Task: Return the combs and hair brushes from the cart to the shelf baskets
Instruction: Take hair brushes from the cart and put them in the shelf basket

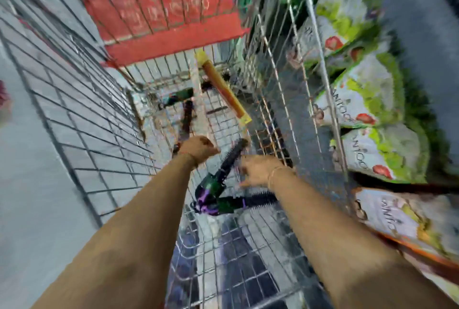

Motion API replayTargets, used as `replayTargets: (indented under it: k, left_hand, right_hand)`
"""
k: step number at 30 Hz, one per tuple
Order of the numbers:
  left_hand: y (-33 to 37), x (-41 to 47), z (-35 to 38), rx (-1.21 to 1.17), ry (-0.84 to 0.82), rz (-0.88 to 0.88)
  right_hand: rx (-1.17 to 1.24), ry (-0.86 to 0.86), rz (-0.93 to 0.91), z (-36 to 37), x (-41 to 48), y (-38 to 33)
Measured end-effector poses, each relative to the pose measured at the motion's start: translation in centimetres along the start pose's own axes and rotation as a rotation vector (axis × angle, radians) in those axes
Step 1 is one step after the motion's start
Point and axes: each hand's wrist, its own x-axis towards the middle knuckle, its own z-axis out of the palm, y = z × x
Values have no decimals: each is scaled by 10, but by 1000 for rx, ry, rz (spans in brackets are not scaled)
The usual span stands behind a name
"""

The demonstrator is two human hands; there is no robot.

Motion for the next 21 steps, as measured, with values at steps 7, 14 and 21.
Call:
replayTargets:
  k: [7, 14, 21]
  left_hand:
    - [-34, 26, 68, 547, -43, 55]
    - [-38, 30, 43, -147, -23, -86]
    - [-54, 36, 36, -73, 197, -131]
  right_hand:
    - [-628, -126, -180, 75, 26, -1]
    - [-1018, -44, -102, 23, 41, -15]
    - [252, 437, 286, 46, 29, -1]
